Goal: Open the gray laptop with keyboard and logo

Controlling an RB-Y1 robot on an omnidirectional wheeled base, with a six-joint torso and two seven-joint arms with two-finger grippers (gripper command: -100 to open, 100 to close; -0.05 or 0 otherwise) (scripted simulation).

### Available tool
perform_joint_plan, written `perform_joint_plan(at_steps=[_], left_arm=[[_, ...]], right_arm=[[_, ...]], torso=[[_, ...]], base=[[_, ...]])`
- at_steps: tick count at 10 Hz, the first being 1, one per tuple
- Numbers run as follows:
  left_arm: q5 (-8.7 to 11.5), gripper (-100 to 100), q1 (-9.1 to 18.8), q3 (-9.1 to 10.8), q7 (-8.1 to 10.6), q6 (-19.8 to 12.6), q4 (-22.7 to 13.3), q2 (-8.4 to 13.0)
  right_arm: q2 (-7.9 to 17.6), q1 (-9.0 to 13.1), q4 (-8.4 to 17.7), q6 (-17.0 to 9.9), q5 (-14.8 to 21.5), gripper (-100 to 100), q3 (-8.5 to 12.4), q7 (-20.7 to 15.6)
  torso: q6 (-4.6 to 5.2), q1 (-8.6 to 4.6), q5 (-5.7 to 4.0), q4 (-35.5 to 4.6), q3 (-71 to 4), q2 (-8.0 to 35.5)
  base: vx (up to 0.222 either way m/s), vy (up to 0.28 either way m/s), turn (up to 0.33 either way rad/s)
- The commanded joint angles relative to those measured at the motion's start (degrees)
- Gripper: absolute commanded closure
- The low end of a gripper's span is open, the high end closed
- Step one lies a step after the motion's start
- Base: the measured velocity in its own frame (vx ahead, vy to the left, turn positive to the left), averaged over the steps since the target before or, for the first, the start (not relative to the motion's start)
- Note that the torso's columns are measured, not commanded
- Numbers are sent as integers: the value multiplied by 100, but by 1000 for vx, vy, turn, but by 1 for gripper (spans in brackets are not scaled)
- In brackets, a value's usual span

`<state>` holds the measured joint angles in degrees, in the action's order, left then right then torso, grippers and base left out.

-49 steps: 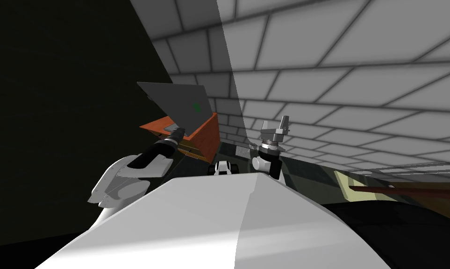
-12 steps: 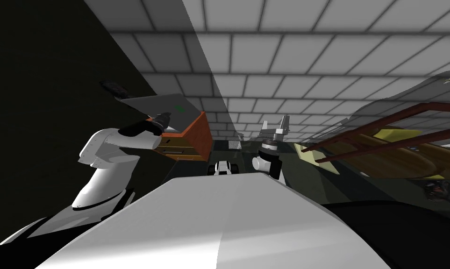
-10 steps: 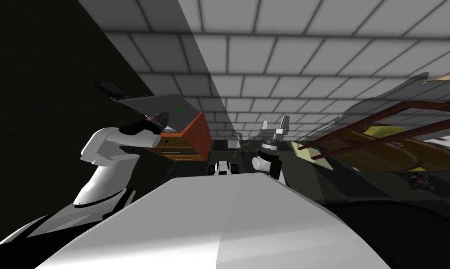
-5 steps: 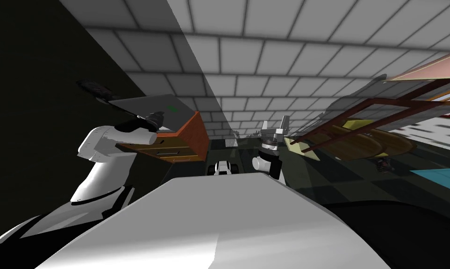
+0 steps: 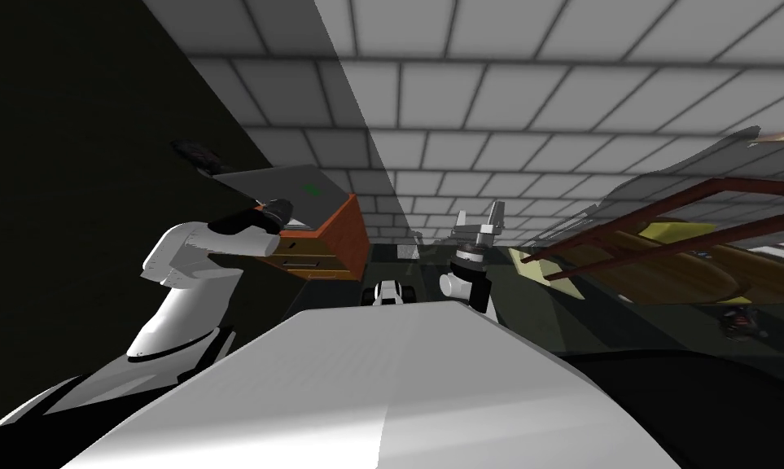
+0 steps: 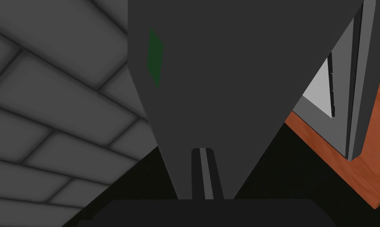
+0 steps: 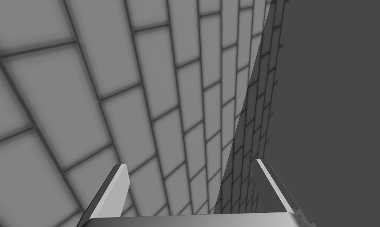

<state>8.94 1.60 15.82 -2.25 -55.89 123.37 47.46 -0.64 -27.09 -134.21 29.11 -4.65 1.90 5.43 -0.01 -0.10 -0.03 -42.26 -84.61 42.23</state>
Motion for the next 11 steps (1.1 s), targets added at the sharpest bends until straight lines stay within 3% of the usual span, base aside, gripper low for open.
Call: perform_joint_plan(at_steps=[1, 11], left_arm=[[-70, 100, -185, -124, 67, -156, 408, -85], [-232, 100, -704, -529, 277, -759, 2046, -292]], right_arm=[[0, 1, 0, 0, 0, 0, -1, 0], [0, 2, 0, 0, 0, 0, -1, 0]], torso=[[4, -2, -2, -6, 13, 21], [4, 7, 2, -2, 5, 9]], base=[[79, 17, 181], [76, 22, 130]])
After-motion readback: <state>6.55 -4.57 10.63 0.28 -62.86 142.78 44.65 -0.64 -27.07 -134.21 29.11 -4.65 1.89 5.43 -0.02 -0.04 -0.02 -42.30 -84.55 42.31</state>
